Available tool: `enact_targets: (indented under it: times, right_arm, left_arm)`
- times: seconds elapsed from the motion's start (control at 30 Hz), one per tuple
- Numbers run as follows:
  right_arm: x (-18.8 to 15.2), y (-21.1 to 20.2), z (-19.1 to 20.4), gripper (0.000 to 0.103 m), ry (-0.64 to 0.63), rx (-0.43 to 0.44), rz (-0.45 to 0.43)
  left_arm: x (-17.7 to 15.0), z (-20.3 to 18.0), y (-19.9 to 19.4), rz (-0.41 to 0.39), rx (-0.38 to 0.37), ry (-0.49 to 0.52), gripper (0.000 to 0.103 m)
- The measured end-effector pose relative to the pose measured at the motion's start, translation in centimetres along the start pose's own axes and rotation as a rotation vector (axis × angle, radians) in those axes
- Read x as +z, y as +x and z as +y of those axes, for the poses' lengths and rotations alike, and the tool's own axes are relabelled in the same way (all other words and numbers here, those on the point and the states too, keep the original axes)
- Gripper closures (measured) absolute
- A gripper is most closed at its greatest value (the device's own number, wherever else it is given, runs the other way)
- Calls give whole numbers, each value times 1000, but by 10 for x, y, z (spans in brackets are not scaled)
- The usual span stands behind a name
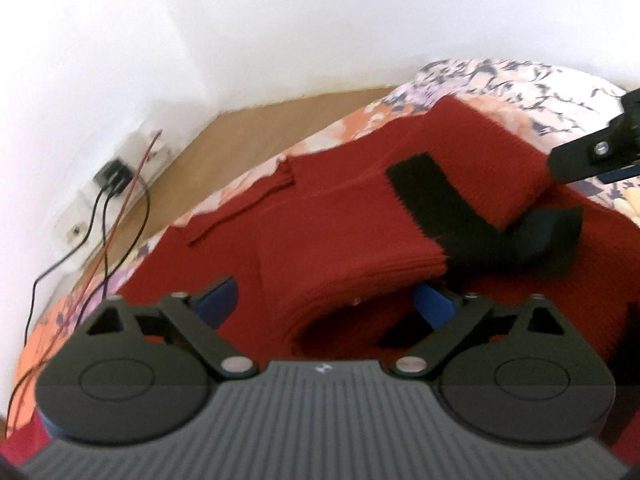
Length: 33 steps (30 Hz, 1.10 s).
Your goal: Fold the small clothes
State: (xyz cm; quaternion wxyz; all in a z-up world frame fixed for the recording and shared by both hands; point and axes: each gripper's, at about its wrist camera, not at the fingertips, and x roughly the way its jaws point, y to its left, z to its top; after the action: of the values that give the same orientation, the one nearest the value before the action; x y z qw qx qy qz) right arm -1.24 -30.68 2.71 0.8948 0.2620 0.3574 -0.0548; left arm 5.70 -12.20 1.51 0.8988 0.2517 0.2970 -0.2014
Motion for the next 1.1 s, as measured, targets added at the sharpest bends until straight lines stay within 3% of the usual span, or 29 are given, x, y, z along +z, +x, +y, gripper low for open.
enact_targets:
  times: [0.13, 0.2, 0.3, 0.63, 0.77, 1.1]
  right_arm:
    - [1, 3, -3, 34, 8, 8, 1]
    - [2, 3, -4, 34, 7, 11, -1]
    - [3, 3, -4, 34, 4, 15, -3]
    - [3, 5, 1, 34, -9, 20, -10]
    - [2, 8, 4, 34, -20, 24, -5]
    - [-1, 12, 11, 34, -39, 25, 7]
  left_arm:
    - [4, -8, -4, -55, -21, 39, 36]
    - [5, -9, -6, -70, -45, 27, 68]
    - [7, -5, -8, -72, -66, -21, 85]
    - [1, 44, -30, -109, -27, -364, 88]
    - [-6, 59, -34, -106, 32, -429, 88]
    - [-35, 88, -27, -38, 95, -535, 86]
